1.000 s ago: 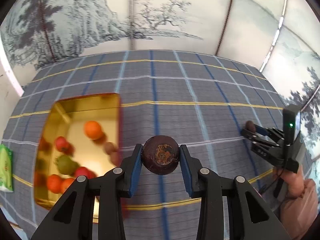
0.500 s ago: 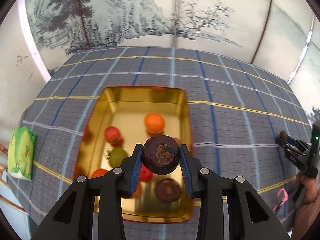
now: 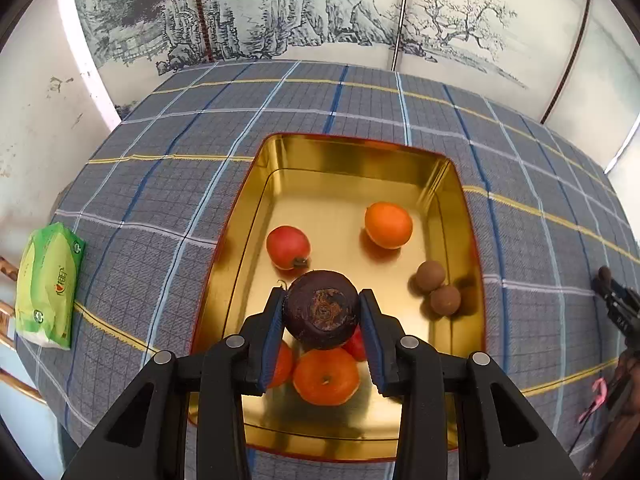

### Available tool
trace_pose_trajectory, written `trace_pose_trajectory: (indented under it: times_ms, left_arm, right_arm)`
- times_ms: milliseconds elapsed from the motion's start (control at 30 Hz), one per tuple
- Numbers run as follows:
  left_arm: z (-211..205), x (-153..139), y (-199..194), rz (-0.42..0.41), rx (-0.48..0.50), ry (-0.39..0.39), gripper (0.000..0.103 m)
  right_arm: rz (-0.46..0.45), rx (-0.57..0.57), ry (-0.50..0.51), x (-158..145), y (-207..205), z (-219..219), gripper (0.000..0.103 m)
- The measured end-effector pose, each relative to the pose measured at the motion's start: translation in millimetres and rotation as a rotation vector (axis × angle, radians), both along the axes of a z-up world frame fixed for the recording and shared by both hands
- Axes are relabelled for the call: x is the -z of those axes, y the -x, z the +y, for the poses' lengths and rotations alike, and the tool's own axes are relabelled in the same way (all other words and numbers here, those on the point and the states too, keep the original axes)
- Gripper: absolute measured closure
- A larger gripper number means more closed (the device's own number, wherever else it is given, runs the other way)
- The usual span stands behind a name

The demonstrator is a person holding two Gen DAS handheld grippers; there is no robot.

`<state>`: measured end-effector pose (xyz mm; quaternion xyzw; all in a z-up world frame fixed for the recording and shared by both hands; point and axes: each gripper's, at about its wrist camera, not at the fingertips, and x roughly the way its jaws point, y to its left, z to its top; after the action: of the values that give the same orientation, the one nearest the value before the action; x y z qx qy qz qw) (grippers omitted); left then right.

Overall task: Organize fruits
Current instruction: 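Carry the brown fruit into the tin with the left gripper while the right gripper holds its fruit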

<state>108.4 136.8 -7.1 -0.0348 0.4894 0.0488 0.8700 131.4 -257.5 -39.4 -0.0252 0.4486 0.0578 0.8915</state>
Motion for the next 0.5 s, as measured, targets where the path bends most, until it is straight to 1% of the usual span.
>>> trace_pose_trajectory:
  times_ms: [333, 500]
  left_arm:
    - [2, 16, 2, 0.039, 0.002, 0.0, 0.065]
    - [-1, 20, 1, 0.05, 0.012, -0.018, 0.065]
  right_arm:
    - [0.0, 0.0, 0.0, 0, 0, -1, 0.063]
    - [0.0, 0.0, 0.0, 0, 0, -1, 0.063]
